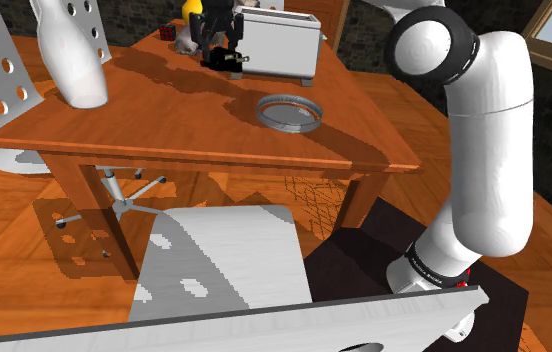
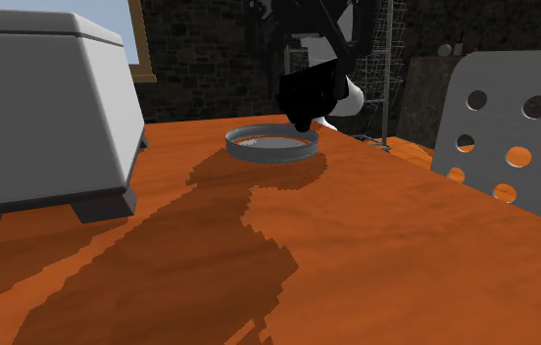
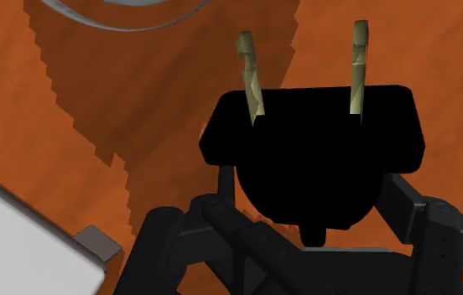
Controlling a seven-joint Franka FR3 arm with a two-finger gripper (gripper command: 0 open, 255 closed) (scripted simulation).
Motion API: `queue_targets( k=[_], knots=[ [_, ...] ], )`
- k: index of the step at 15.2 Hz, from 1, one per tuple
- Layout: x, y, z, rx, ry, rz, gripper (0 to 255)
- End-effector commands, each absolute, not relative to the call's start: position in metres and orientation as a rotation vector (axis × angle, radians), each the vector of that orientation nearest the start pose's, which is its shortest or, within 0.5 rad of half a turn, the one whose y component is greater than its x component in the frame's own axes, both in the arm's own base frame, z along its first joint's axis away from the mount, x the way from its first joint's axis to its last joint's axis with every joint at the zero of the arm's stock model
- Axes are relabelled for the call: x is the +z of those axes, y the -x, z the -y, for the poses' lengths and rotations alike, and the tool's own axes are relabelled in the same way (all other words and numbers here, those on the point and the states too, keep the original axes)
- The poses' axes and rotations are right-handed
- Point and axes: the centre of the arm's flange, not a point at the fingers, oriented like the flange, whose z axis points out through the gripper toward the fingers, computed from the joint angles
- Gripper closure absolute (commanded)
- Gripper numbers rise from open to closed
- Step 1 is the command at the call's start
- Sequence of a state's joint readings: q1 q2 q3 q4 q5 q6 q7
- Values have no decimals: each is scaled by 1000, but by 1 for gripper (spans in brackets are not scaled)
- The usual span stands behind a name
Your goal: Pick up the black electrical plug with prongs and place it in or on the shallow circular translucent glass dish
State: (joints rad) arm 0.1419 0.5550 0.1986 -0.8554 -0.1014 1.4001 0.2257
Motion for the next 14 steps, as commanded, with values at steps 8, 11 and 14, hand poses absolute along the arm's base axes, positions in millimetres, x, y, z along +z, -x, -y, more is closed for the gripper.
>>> queue_targets(
  k=[8, 11, 14],
  knots=[
    [606, -579, -96, -1, 3136, 109, 255],
    [609, -550, -70, -1, 3136, 109, 255],
    [611, -522, -44, -1, 3136, 109, 255]
  ],
)
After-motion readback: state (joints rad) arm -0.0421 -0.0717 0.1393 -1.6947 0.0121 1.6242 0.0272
